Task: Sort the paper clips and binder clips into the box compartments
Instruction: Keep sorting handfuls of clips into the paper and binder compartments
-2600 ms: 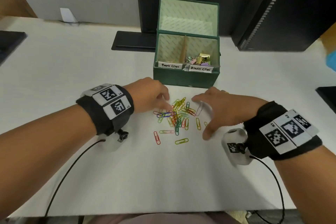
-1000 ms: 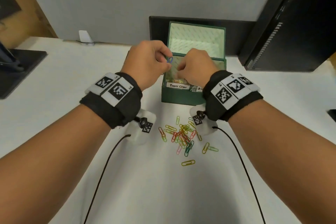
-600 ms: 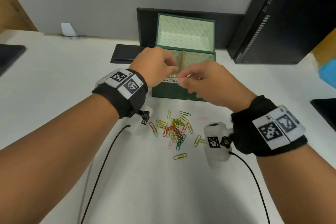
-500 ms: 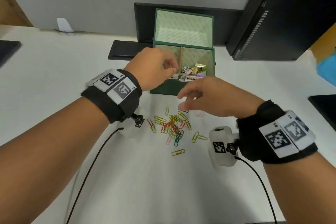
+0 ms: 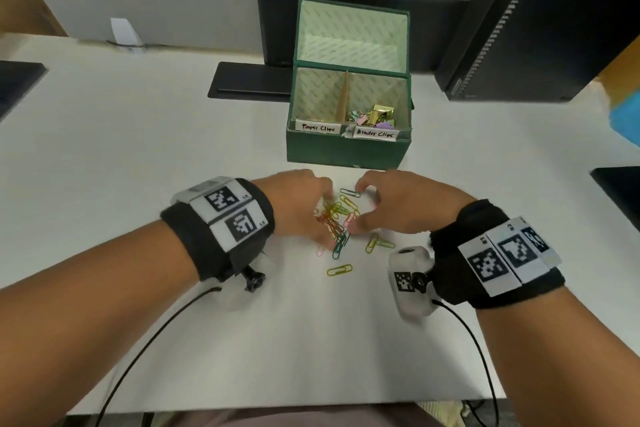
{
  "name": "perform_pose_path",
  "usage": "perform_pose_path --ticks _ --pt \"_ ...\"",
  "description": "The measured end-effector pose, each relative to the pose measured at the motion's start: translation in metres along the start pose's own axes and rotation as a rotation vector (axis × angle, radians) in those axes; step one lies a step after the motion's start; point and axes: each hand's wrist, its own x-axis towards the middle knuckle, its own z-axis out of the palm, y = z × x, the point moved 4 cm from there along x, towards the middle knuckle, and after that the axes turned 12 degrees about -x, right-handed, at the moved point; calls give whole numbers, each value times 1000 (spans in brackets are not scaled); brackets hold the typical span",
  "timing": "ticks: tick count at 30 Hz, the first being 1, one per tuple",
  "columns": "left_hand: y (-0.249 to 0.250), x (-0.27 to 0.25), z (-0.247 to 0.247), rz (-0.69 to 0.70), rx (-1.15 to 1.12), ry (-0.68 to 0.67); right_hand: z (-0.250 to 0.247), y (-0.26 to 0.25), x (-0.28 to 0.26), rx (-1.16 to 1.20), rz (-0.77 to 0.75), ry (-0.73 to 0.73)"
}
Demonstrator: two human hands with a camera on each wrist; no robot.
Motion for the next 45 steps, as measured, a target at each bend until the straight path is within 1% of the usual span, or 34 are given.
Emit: perform_pose_path --ticks 3,5,7,10,13,15,17,21,24,26,29,32,34,36,40,43,44,45 --pt "16 6 7 61 -8 39 0 -10 0 12 -53 24" --pt "19 8 4 77 -37 75 1 -9 -1 38 -53 46" --pt "18 9 -1 88 -58 111 4 -8 -1 54 -23 49" --pt "17 8 -7 100 -31 161 10 -14 2 12 3 38" --pt "17 8 -11 99 19 192 7 -27 6 6 -33 93" --pt "16 6 -12 110 20 206 4 -34 9 -1 -59 125" --pt "13 4 -14 125 -1 221 1 -38 11 -18 -53 139" --pt "3 -3 -19 143 -140 303 -2 -36 16 26 -31 139" --pt "-4 -7 -24 147 -299 373 -1 -26 15 217 -33 200" --pt "-8 -10 -28 139 -395 410 -3 -17 11 344 -27 215" --pt "-12 -12 -33 123 -532 447 -10 -4 9 474 -7 260" --pt "-14 -15 -40 110 -680 471 -9 5 8 592 26 258" --pt "-12 -17 -49 127 -777 502 -7 7 7 665 28 250" --pt "-9 -19 -65 172 -883 565 -8 8 6 716 12 258" --pt "-10 -16 -105 244 -1061 756 -10 6 3 755 -19 273" --pt "-17 -1 -119 250 -1095 858 -14 5 0 779 -25 278" --pt "-18 5 -118 243 -1052 876 -17 4 -1 785 -30 283" --pt "-18 12 -116 233 -954 869 -21 3 -3 789 -37 292"
